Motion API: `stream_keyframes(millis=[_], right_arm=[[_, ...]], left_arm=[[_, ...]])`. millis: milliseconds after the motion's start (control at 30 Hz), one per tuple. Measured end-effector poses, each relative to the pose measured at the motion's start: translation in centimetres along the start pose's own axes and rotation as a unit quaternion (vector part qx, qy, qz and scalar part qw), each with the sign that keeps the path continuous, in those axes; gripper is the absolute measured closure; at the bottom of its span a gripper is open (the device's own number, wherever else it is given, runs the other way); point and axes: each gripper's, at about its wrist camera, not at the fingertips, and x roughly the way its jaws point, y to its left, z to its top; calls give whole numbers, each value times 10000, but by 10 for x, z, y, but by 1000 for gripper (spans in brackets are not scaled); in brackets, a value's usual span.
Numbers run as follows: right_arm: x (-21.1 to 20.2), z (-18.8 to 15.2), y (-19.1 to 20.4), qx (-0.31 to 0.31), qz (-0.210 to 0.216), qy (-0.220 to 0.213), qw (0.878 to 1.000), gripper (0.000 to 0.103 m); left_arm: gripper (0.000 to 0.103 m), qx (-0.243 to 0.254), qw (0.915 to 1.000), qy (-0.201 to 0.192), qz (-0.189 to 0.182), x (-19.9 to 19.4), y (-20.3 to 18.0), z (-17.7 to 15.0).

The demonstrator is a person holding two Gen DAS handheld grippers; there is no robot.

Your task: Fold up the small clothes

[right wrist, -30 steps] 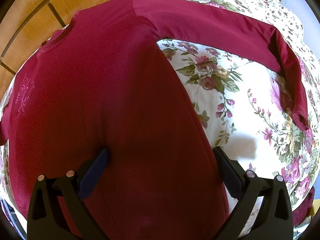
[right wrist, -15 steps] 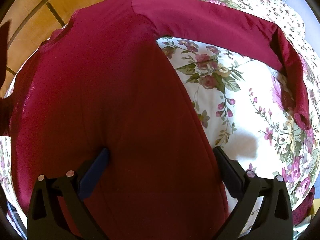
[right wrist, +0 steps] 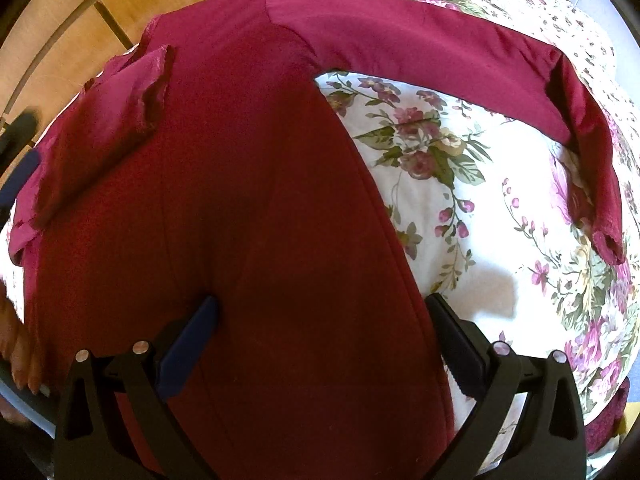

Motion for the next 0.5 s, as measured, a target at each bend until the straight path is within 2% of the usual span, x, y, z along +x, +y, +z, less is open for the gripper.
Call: stream_keyframes(millis=[67,100,200,267,367,433,500], right_arm=[[0,0,1,2,-5,17,10000,2],[0,1,1,4,-6,31,10000,2],[-1,3,2,22,-19,93,10000,2],[-4,6,3,69,-55,165,9998,2],[-22,12,7,136,-15,-229,9996,2],[-36,19,13,112,108,-660,9977,2],[-43,25,19,143,300,-1007,9944,2]], left_arm=[[24,-100,9990,-288,318,-18,19,-4],[24,-175,9970,-473,590,-29,32,-7],[24,-587,9839,-962,1389,-56,73,-10],[24,-959,9730,-1129,1769,-68,103,-14],[24,-1431,9625,-1065,2045,-68,139,-27],[24,-1965,9573,-807,1963,-60,160,-35],[24,-2473,9480,-591,1914,-55,180,-41]])
